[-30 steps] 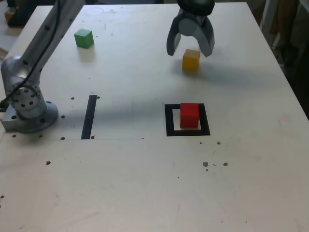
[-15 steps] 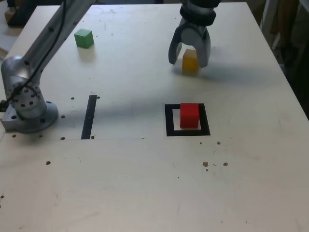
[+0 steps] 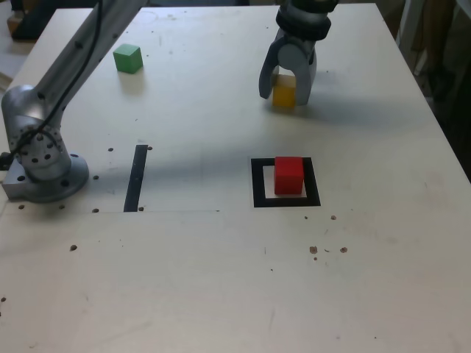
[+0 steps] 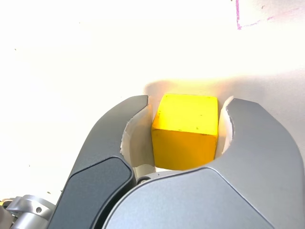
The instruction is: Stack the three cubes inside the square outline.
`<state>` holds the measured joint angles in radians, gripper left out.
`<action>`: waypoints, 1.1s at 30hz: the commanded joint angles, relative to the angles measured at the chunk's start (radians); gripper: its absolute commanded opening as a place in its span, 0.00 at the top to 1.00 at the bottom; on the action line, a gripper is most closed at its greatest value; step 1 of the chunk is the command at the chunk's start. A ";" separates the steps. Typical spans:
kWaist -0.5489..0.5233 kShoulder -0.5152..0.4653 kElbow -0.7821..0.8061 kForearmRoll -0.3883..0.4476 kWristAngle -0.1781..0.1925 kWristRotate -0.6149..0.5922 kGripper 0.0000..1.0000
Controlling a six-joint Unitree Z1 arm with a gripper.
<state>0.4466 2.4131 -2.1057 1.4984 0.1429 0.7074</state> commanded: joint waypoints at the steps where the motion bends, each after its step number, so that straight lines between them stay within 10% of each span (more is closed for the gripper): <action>1: 0.002 -0.003 -0.002 0.006 -0.001 -0.003 0.75; 33: -0.355 -0.332 0.274 0.033 -0.098 -0.434 0.75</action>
<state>0.1073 2.0890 -1.8356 1.5275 0.0510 0.2903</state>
